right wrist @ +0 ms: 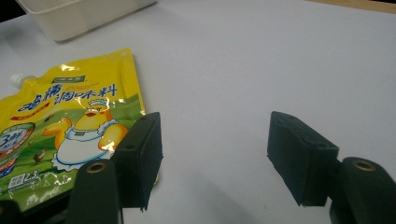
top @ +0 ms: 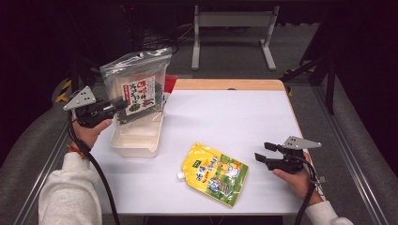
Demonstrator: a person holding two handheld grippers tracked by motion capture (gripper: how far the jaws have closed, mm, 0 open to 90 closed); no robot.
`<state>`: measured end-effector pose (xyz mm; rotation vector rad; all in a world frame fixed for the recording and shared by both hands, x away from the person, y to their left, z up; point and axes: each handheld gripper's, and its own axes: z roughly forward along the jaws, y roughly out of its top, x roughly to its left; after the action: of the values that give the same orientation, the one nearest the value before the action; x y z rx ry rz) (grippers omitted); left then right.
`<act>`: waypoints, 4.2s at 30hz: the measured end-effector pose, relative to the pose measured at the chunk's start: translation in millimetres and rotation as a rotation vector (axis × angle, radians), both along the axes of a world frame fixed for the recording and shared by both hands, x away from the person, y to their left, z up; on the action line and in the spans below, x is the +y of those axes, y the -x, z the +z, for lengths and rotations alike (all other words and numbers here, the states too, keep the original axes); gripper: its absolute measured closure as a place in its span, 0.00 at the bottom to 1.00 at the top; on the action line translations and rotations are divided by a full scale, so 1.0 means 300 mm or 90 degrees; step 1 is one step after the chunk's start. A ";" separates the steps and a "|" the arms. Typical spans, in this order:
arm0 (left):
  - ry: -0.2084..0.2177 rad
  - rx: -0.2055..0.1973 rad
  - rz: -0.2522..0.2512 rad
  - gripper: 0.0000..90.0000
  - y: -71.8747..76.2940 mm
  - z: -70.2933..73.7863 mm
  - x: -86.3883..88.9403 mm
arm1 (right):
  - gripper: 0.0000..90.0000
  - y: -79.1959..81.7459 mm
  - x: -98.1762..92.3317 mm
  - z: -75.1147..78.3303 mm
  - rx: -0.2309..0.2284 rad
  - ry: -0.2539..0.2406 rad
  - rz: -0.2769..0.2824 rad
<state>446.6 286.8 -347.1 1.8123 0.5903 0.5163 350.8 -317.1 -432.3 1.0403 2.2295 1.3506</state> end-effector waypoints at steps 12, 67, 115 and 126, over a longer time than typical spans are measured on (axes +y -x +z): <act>0.017 0.005 0.010 0.84 0.013 -0.045 0.037 | 0.38 -0.002 0.014 -0.011 0.011 0.012 0.016; 0.066 0.001 0.114 0.63 0.097 -0.151 0.039 | 0.35 -0.012 0.071 -0.004 0.014 0.036 0.053; -0.136 0.190 -0.119 0.57 0.537 -0.324 -0.433 | 0.71 0.090 0.120 -0.004 0.031 0.126 0.125; -0.168 0.252 -0.127 0.68 0.494 -0.374 -0.486 | 0.74 0.105 0.124 -0.017 0.027 0.117 0.121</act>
<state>298.2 140.9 -459.2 2.2206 0.6178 0.0990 319.2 -280.0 -437.5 0.8169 2.4824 1.1771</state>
